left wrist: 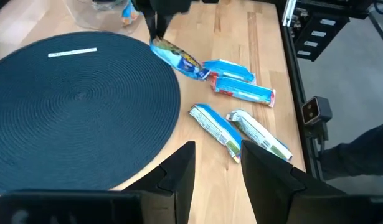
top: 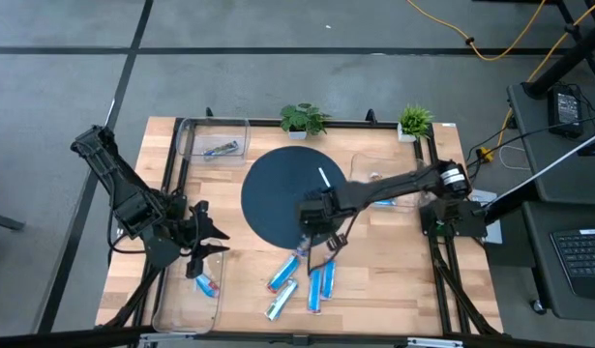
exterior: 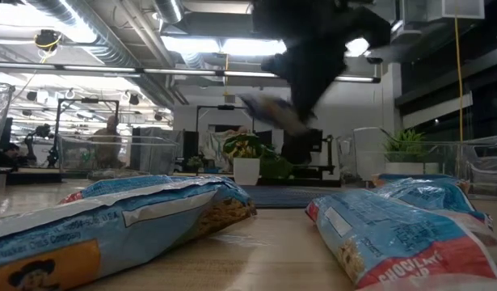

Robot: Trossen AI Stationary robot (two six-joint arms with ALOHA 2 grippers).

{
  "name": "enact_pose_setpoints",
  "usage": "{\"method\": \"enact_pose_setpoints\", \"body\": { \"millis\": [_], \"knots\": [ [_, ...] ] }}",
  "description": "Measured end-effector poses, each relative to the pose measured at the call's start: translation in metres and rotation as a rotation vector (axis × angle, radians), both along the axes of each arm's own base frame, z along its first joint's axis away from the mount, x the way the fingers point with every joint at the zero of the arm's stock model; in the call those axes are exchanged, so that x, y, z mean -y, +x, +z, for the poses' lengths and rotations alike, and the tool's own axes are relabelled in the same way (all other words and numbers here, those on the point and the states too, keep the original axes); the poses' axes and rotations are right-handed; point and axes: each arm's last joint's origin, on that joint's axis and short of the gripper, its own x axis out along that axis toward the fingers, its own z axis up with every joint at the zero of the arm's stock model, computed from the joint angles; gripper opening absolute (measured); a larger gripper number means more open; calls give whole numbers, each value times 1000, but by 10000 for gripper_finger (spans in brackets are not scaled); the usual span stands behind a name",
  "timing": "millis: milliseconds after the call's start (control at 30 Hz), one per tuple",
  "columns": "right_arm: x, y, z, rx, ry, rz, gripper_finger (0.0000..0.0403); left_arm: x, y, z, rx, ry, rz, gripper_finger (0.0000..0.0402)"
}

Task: Pick and place Granola Bars by type
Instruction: Put the blue granola bar into the top left transparent bin

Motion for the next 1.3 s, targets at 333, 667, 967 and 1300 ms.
{"method": "enact_pose_setpoints", "body": {
  "millis": [333, 667, 967, 1300],
  "knots": [
    [40, -10, 38, 129, 51, -227, 26, 0, 0, 0, 1, -2, -2, 120],
    [77, -44, 96, 342, 62, -303, 27, -2, 1, 2, 57, 47, 68, 120],
    [100, -83, 156, 638, 62, -333, 18, -11, 6, 6, 173, 126, 235, 120],
    [129, -96, 168, 706, 192, -209, 20, -37, 41, 42, 377, 184, 316, 120]
  ]
}}
